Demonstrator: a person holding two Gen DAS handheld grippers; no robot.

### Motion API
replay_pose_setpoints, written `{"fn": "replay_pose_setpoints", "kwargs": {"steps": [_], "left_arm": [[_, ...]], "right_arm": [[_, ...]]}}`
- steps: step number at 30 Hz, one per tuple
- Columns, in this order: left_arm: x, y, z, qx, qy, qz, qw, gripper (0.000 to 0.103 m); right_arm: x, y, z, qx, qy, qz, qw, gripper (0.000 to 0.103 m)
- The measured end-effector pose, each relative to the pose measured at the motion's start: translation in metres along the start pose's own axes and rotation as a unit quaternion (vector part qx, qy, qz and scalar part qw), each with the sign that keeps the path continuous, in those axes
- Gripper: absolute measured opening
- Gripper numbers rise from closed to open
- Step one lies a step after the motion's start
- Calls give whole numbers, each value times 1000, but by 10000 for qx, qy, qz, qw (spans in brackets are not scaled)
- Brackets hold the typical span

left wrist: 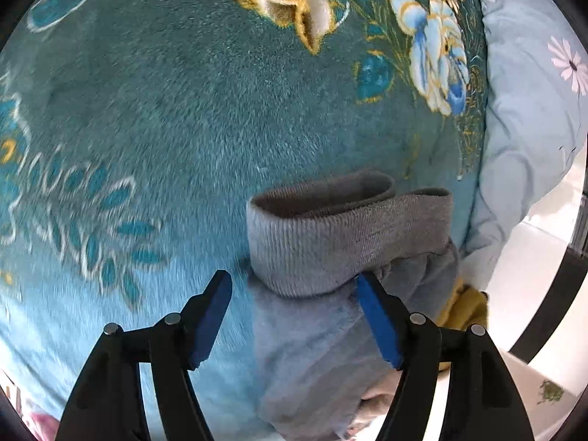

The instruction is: Fold clothes

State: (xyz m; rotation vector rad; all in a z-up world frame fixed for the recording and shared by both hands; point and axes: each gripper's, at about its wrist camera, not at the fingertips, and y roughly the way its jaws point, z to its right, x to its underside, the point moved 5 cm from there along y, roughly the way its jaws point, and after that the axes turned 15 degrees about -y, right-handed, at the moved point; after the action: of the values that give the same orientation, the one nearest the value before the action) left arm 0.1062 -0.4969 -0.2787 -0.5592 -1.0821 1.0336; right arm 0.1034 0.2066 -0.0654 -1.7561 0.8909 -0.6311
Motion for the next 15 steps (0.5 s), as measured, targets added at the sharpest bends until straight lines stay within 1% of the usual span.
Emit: {"fn": "replay_pose_setpoints", "kwargs": {"steps": [2, 3, 4, 5, 7, 8, 9, 13, 14, 15], "left_arm": [[-5, 1, 0, 109, -18, -23, 9999, 71], [-7, 2, 1, 164, -27, -35, 9999, 69], [-9, 2, 1, 219, -36, -47, 9997, 62], [-11, 2, 1, 249, -46, -57, 9997, 45], [-13, -1, 1, 243, -69, -71, 9997, 30], [-13, -4, 2, 249, -60, -75, 9996, 20], [-13, -10, 3, 297, -19, -69, 9995, 18], [-14, -49, 12, 671, 203, -8, 9975, 16], [-18, -66, 13, 770, 338, 65, 9964, 16], [-25, -79, 13, 747, 471, 180, 9959, 16]], "right_arm": [[2, -17, -7, 53, -105, 153, 9998, 50], [4, -25, -10, 65, -144, 227, 9996, 50], [5, -31, -13, 78, -173, 284, 9994, 50], [7, -35, -17, 93, -192, 320, 9993, 50], [12, -42, -21, 123, -229, 380, 9989, 50], [15, -43, -23, 128, -230, 392, 9989, 51], [19, -44, -24, 128, -218, 391, 9989, 51], [32, -38, -28, 37, -122, 334, 9994, 51], [34, -37, -29, -8, -106, 330, 9994, 51], [36, -37, -30, -50, -117, 332, 9994, 51]]}}
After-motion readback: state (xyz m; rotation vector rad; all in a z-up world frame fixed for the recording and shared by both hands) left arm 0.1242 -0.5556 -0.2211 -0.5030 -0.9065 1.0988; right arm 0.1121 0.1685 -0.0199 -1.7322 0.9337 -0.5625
